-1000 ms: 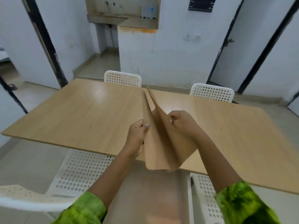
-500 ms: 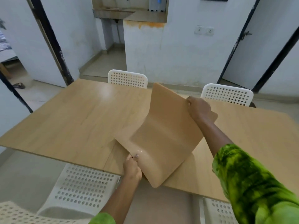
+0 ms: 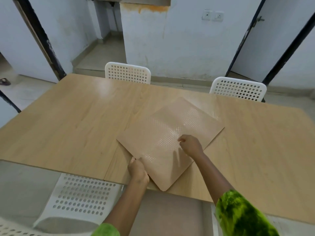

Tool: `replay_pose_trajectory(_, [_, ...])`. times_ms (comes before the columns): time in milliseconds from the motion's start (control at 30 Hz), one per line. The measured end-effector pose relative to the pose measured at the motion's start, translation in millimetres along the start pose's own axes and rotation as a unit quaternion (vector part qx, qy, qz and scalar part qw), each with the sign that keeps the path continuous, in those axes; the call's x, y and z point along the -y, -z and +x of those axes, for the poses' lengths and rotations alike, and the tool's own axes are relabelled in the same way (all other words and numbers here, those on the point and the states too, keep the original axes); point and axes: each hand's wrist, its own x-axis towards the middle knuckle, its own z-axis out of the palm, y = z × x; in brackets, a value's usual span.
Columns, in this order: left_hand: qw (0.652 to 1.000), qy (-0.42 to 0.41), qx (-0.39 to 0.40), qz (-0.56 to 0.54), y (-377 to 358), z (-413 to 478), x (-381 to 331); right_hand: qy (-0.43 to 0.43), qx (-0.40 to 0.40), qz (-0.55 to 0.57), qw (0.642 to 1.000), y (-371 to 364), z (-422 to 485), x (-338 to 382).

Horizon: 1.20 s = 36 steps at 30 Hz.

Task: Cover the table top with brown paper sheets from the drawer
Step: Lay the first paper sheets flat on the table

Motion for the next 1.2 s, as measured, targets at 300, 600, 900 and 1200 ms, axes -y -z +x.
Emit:
replay_pose_trajectory(300, [0.977,0.121,0.164,-0.056,26.3,6.7,-15.3,0.100,0.099,-0.081,0.987,-64.4,-62.2,15.8])
replay_pose_trajectory(600, [0.972,0.132,0.194,0.036,27.1,10.2,-27.2,0.100,0.133,-0.191,0.967,-79.5,-74.9,22.8])
replay_pose_trajectory(900, [0.978,0.112,0.161,0.067,33.2,7.7,-28.0,0.092,0.199,-0.123,0.968,-62.5,-73.1,24.4])
replay_pose_trajectory(1200, [0.952,-0.020,0.074,0.297,7.7,5.5,-25.2,0.045,0.087,0.029,0.995,-59.1,-83.7,24.6])
